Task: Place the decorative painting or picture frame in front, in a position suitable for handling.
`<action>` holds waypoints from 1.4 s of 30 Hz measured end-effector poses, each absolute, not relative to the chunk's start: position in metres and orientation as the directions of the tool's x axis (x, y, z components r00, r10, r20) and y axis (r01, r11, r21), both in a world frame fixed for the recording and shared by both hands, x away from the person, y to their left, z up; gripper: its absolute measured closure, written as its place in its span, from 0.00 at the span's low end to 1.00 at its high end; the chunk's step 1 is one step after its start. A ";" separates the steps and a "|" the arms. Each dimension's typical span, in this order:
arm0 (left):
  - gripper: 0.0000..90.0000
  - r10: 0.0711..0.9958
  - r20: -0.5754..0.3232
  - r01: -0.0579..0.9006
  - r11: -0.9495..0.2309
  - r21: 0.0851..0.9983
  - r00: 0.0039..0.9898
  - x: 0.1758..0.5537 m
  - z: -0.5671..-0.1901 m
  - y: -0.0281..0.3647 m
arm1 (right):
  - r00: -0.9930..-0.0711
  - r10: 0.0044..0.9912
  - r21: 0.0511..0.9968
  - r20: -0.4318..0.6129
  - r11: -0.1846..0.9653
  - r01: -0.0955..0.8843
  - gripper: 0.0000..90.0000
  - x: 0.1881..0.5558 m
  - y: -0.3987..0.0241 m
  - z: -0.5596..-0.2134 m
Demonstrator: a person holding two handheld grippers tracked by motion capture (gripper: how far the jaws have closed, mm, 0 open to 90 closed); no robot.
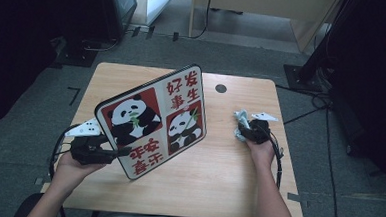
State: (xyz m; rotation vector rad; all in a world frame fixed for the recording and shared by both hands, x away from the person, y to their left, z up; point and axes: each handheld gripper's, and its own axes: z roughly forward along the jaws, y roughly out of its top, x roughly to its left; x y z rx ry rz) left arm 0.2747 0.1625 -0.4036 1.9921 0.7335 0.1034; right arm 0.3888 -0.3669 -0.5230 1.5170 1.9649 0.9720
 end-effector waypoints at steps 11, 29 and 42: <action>0.60 0.522 -0.267 0.476 -0.320 0.819 0.810 0.278 -0.406 0.163 | -0.245 0.964 0.767 0.101 0.081 0.636 0.83 0.390 -0.370 -0.523; 0.72 0.530 -0.287 0.494 -0.302 0.815 0.798 0.281 -0.405 0.161 | -0.254 0.953 0.723 0.166 0.058 0.688 0.87 0.393 -0.377 -0.509; 0.84 0.528 -0.289 0.494 -0.300 0.816 0.798 0.278 -0.404 0.160 | -0.371 0.916 0.753 0.151 0.136 0.643 0.87 0.389 -0.361 -0.480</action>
